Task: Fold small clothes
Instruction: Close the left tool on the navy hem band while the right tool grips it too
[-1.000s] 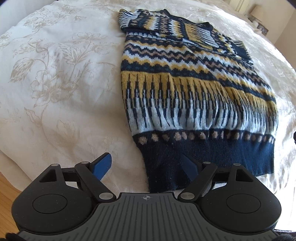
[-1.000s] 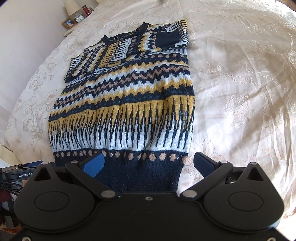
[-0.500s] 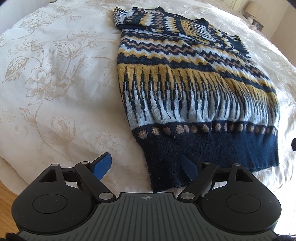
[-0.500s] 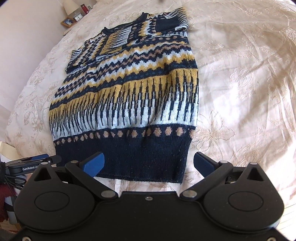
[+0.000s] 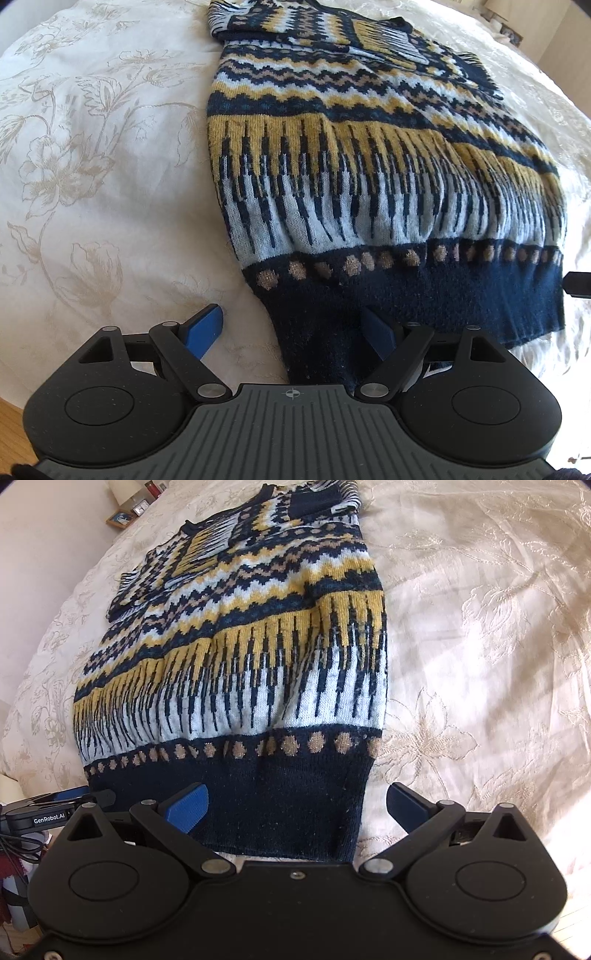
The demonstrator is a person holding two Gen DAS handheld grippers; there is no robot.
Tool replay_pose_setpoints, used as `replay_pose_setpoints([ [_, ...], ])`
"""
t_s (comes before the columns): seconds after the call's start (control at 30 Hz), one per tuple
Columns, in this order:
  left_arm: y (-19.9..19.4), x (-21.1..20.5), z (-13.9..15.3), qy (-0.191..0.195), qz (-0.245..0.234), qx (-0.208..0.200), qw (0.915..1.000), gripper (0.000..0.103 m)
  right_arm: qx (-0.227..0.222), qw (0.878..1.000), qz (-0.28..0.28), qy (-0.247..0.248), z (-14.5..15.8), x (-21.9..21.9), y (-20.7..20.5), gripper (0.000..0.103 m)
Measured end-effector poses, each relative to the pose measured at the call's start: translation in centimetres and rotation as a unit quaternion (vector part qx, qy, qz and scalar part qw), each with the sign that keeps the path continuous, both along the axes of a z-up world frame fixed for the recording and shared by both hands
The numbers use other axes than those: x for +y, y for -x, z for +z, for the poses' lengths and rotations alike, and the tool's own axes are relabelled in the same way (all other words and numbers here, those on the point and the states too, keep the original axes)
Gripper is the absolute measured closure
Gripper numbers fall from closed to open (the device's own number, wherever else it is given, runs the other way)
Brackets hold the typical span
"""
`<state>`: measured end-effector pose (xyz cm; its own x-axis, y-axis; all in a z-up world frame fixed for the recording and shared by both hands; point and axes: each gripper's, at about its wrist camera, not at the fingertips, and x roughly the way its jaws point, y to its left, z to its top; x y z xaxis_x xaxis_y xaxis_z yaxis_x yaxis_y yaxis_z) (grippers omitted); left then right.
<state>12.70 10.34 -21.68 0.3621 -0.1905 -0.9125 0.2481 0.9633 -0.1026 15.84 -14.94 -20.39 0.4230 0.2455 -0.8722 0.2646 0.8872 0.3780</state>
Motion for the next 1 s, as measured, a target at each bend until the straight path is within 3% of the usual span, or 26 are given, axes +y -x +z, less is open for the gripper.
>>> replay_pose_setpoints([
  [0.27, -0.3, -0.1, -0.7, -0.001, 0.003, 0.004, 1.0000, 0.019, 0.025, 0.999, -0.007, -0.032, -2.3, -0.8, -0.9, 0.000],
  [0.5, -0.2, -0.9, -1.2, -0.008, -0.004, 0.003, 1.0000, 0.007, 0.014, 0.998, -0.008, -0.055, -2.8, -1.5, -1.0, 0.000],
  [0.73, -0.2, -0.9, -1.1, -0.008, 0.008, 0.009, 0.9999, 0.007, 0.009, 0.997, -0.008, -0.080, -2.9, -2.2, -0.8, 0.000],
  [0.83, -0.4, -0.8, -0.7, 0.000, 0.014, 0.014, 0.9998, 0.018, 0.017, 0.998, 0.020, -0.063, -2.8, -1.6, -1.3, 0.000],
  [0.9, -0.3, -0.8, -0.3, 0.011, 0.012, 0.015, 0.9997, 0.034, 0.021, 0.998, 0.040, -0.053, -2.8, -1.3, -1.5, 0.000],
  [1.0, -0.1, -1.1, 0.1, 0.017, 0.006, 0.019, 0.9997, 0.042, 0.023, 0.997, 0.046, -0.059, -2.8, -1.5, -1.4, 0.000],
])
